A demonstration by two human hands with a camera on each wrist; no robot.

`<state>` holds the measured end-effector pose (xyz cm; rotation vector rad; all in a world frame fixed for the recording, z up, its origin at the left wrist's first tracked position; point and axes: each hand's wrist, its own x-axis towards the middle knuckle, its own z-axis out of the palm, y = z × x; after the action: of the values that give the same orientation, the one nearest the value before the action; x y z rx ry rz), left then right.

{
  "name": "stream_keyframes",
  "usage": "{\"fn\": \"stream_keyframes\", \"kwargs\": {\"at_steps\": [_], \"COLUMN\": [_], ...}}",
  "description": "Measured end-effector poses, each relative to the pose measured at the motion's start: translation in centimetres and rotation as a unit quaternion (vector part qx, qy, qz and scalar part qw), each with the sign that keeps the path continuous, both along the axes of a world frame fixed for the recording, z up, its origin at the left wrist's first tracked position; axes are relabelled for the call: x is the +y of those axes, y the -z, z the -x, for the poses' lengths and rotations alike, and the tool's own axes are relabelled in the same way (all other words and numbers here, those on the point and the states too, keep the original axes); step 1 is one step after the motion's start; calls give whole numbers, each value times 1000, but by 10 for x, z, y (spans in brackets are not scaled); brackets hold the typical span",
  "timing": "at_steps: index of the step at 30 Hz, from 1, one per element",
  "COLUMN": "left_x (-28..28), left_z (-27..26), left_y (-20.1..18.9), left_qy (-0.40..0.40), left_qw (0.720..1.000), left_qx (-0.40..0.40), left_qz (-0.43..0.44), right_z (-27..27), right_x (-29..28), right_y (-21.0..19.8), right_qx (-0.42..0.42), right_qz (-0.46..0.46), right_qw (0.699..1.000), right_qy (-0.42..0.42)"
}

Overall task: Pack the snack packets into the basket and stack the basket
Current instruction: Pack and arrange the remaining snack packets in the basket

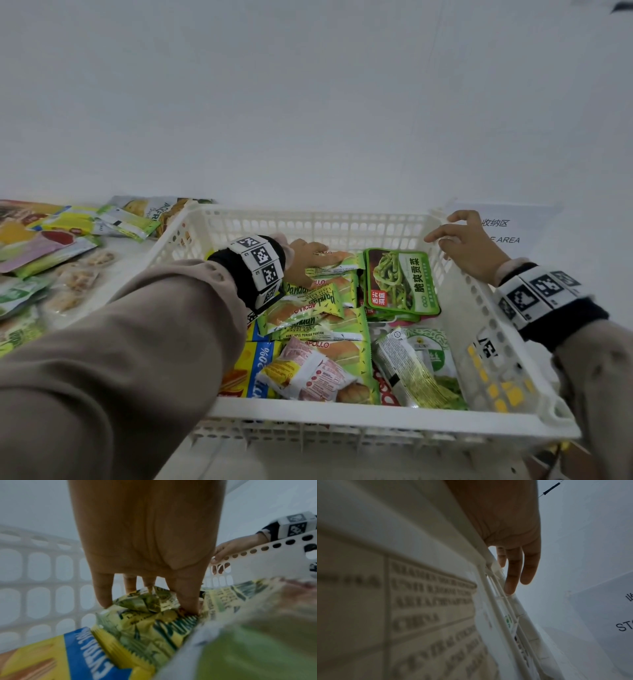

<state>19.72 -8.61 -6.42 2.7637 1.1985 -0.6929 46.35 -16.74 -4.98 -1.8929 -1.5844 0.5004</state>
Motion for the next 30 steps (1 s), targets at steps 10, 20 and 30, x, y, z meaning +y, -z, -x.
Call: {"fn": "stream_keyframes", "kwargs": {"at_steps": [10,20,30], "left_x": [-11,-37,-23], "left_z": [2,-4,1], "left_y": [-23,-10,-47], "left_qy": [-54,-16,-48], "left_qw": [989,985,978], "left_qx": [-133,-101,-200], "left_qz": [31,136,33], "right_z": [-1,1,1], "right_x": [0,-1,-2], "right_y": [1,1,1], "right_qx": [-1,31,40], "right_qz": [2,-7,-13], "right_qw": [1000,999,999], "right_qy": [-2,-13,-5]}}
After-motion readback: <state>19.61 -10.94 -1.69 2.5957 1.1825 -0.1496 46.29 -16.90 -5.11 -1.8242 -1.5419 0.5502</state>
